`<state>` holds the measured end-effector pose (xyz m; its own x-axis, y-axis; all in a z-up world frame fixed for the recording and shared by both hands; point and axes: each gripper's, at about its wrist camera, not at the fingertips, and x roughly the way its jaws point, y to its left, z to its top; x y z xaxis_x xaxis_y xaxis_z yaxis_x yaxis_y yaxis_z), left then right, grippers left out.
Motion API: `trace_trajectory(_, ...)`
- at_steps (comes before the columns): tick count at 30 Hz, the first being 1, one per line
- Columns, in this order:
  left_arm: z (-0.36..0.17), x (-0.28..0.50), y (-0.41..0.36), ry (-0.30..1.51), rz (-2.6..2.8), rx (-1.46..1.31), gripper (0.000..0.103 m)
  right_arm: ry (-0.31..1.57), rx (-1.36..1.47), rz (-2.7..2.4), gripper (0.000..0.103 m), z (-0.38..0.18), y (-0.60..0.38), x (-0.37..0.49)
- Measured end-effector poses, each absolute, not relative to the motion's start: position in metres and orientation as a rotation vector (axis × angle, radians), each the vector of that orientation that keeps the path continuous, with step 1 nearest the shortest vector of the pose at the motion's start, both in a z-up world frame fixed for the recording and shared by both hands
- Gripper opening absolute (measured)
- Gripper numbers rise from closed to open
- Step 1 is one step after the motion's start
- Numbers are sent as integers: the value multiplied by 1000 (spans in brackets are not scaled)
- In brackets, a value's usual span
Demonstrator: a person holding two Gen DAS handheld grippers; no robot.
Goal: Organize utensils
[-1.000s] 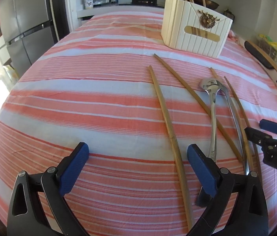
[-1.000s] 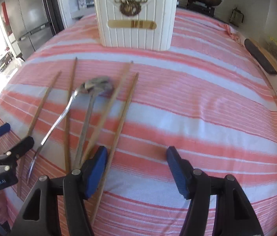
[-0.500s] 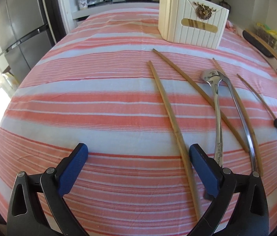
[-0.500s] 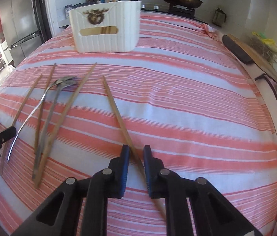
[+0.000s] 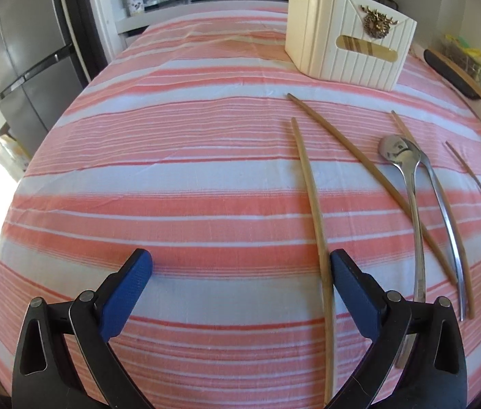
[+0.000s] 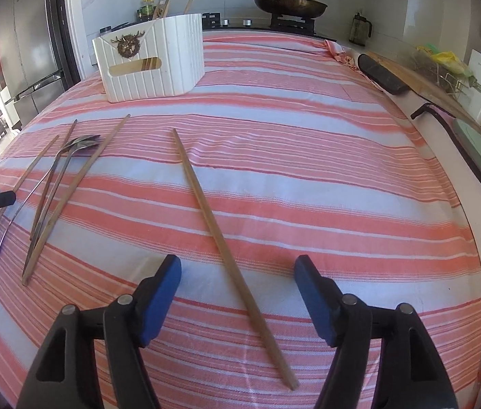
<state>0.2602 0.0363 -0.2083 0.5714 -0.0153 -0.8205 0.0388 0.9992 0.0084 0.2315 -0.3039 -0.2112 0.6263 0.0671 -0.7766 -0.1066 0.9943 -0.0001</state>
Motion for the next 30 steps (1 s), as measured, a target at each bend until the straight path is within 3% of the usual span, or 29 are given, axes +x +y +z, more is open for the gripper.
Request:
trace_trajectory(12, -208, 255, 38, 949, -44, 24, 103, 904, -54, 117, 73, -211, -305, 233)
trace_trajectory(19, -203, 281, 41, 1146, -211, 125, 102, 1128, -202, 295, 72, -200, -304, 264)
trace_trajectory(22, -201, 299, 33, 1178, -218, 149, 98, 1171, -212, 348, 51, -199, -295, 289)
trace_trajectory(23, -201, 305, 29, 1179, -229, 163, 97, 1171, -217, 350, 50, -199, -290, 298)
trace_trajectory(26, -197, 324, 19, 1195, -235, 164, 85, 1155, -221, 393, 49, -196, -269, 327)
trace_trajectory(28, -194, 335, 13, 1208, -242, 157, 65, 1163, -212, 406, 49, -199, -254, 347)
trace_trajectory(29, -192, 338, 10, 1209, -244, 157, 56, 1147, -231, 392, 42, -199, -245, 354)
trace_trajectory(30, -190, 341, 8, 1206, -246, 156, 37, 1136, -248, 381, 34, -199, -238, 361)
